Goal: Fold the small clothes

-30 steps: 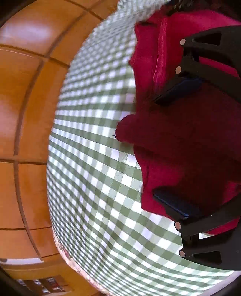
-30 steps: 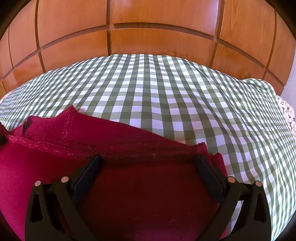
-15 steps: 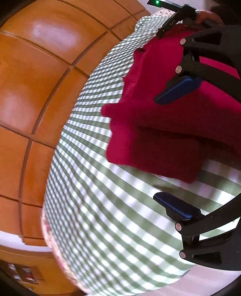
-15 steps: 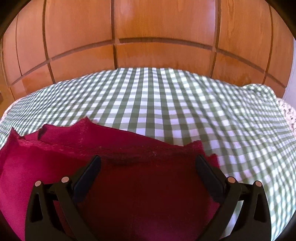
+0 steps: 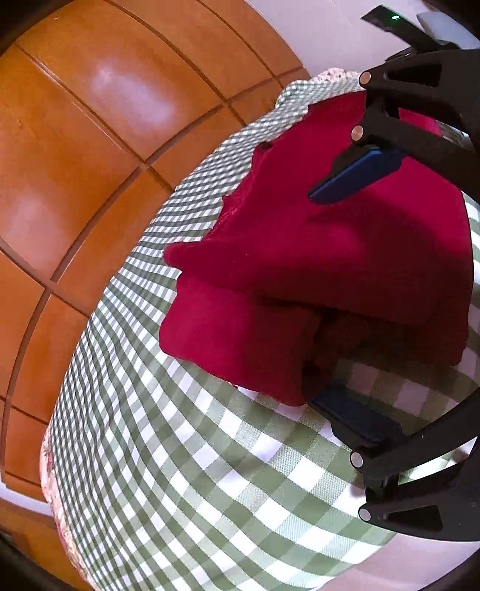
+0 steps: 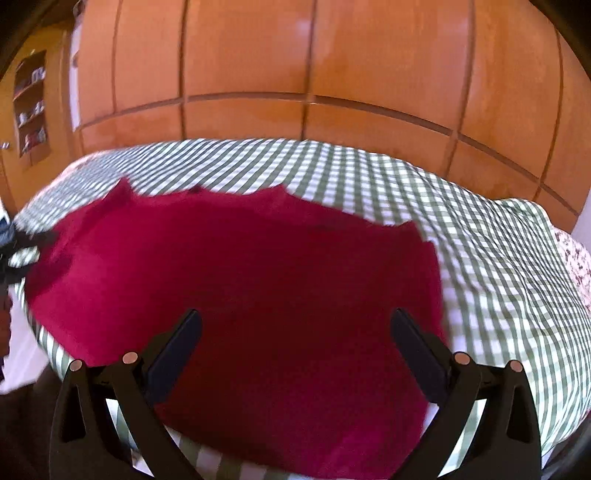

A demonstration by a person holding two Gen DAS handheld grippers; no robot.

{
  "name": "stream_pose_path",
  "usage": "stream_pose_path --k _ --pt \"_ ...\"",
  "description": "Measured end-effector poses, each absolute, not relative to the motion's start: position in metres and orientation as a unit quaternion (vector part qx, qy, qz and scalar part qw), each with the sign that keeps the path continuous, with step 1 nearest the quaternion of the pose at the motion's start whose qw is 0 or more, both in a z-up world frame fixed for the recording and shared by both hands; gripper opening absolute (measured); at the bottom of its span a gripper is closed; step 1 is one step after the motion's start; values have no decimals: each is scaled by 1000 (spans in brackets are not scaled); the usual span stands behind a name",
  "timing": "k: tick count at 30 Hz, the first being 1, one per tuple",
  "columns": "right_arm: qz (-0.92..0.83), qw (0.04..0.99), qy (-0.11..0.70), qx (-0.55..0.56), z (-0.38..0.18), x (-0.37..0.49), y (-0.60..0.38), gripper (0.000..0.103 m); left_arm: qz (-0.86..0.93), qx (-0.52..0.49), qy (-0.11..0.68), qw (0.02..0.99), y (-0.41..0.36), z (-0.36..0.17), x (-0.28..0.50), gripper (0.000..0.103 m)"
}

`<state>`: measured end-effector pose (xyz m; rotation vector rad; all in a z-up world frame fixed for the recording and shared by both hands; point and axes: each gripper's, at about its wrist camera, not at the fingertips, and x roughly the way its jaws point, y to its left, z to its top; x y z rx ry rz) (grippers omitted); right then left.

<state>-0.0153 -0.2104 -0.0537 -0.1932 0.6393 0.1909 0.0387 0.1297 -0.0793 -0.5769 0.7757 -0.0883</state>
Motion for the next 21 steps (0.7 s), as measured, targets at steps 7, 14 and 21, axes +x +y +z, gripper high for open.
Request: stream_pose_path --k 7,14,21 --pt "79 937 332 -78 -88 -10 -209 101 -44 -284 367 885 135 -81 41 99" --pt "78 940 324 -70 -90 -13 -210 101 -47 -349 350 868 144 -84 43 96" --pt "84 938 331 -56 -81 -14 -216 101 -57 -376 341 860 146 -87 44 88"
